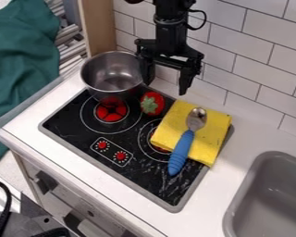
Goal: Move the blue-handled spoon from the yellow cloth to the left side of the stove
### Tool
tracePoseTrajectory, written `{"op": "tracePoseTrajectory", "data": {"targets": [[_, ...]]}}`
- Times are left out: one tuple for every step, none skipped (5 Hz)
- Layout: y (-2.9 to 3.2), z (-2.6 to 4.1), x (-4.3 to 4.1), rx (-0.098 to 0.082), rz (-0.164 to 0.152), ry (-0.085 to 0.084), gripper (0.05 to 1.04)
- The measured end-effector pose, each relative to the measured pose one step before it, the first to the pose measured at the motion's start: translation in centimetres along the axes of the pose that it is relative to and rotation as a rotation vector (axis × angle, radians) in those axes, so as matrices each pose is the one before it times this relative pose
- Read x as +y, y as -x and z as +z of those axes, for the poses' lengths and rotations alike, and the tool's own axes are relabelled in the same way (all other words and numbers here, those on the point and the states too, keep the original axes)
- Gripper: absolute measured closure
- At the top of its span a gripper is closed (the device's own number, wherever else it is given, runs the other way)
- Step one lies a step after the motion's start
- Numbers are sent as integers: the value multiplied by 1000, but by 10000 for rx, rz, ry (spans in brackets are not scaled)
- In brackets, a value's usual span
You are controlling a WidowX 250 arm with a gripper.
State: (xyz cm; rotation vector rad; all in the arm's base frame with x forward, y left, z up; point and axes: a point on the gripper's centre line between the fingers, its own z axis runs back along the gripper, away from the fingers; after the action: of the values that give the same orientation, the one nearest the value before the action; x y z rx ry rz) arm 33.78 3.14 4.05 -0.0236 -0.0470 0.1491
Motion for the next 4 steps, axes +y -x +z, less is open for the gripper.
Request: {"op": "tracePoseTrajectory", "data": {"targets": [[968, -1588, 60, 460, 52, 25, 79], [1549, -1241, -1302, -304, -98, 333, 79], [1552, 206, -1923, -588, -49, 0, 79], [692, -605, -1112, -83, 329, 24, 79]]}}
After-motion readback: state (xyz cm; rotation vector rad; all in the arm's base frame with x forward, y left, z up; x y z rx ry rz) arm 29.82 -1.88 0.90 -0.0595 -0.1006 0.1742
